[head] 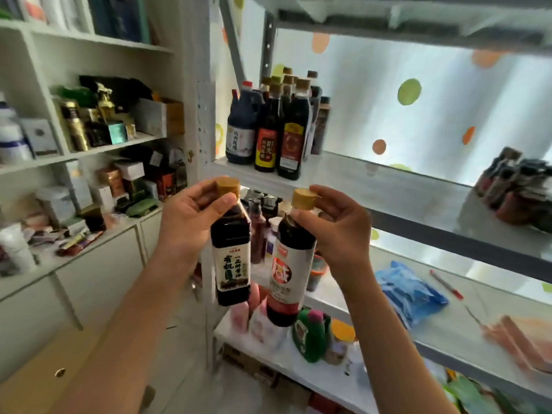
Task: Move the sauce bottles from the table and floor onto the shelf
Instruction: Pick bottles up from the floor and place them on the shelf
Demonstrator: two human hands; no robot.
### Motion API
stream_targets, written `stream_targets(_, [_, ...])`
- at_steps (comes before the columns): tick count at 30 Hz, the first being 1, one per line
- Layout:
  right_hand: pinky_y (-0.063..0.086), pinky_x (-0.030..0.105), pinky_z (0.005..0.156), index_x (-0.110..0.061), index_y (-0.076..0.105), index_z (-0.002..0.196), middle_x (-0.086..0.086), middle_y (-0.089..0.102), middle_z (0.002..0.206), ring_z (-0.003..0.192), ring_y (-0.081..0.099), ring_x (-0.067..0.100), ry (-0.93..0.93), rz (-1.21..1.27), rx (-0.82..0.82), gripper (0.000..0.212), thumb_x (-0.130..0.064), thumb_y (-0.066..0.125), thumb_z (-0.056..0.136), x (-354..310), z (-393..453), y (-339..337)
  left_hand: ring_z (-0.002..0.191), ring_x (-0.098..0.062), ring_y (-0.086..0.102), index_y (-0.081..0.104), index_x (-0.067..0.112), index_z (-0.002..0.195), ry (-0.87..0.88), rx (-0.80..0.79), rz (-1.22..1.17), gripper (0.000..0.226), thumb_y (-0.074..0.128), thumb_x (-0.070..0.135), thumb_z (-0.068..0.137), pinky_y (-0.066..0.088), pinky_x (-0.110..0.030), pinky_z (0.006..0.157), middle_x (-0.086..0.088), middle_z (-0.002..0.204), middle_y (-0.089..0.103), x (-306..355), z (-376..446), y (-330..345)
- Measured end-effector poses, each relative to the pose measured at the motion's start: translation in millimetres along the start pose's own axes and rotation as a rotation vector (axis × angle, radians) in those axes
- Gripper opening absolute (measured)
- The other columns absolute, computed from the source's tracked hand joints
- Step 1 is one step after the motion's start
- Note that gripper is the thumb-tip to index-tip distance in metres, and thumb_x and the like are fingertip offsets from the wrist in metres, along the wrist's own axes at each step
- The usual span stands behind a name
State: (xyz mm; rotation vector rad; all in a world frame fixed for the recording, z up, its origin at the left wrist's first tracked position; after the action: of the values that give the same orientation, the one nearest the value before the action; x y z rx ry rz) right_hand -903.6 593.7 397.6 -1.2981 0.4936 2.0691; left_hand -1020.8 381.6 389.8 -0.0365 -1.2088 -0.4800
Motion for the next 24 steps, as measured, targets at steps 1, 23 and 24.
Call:
stream_targets(1, [0.057, 0.02, 0.079, -0.012, 0.073, 0.111, -0.006, 0.076, 0.095, 0.09, 0.073, 0.007, -0.028, -0.006, 0.006, 0.048, 0.001, 0.088, 0.067, -10, 6, -14, 0.094, -0.013, 0.071, 0.069, 0.017, 0.108, 0.02, 0.003, -0.021, 0.035, 0.069, 0.017, 0.073, 0.055, -0.023, 0.08, 0.001, 0.1, 0.075, 6, 3, 15])
stream_targets(23, [0.056, 0.04, 0.09, -0.018, 0.063, 0.13, -0.013, 0.073, 0.11, 0.095, 0.069, 0.012, -0.313, -0.142, -0.021, 0.052, -0.022, 0.08, 0.081, -57, 218, -150, 0.079, -0.015, 0.07, 0.069, 0.01, 0.104, 0.246, 0.126, -0.147, 0.026, 0.069, 0.011, 0.078, 0.058, -0.03, 0.074, 0.0, 0.087, 0.075, 55, 112, 228])
stream_targets(24, [0.056, 0.041, 0.09, -0.018, 0.063, 0.131, -0.013, 0.073, 0.11, 0.094, 0.069, 0.012, -0.315, -0.155, -0.019, 0.051, -0.023, 0.078, 0.082, -54, 231, -150, 0.079, -0.013, 0.07, 0.069, 0.012, 0.103, 0.249, 0.13, -0.151, 0.024, 0.068, 0.011, 0.079, 0.057, -0.03, 0.074, 0.001, 0.087, 0.075, 52, 118, 231])
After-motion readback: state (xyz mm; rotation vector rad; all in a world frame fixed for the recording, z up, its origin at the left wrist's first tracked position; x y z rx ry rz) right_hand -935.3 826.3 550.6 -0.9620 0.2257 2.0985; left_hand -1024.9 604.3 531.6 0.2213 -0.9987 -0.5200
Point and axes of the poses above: each hand's wrist, its own z-axis towards the middle knuckle, its own y-axis out of the palm, x = y × z, the point moved 9 cm from there along z, towards the middle knuckle
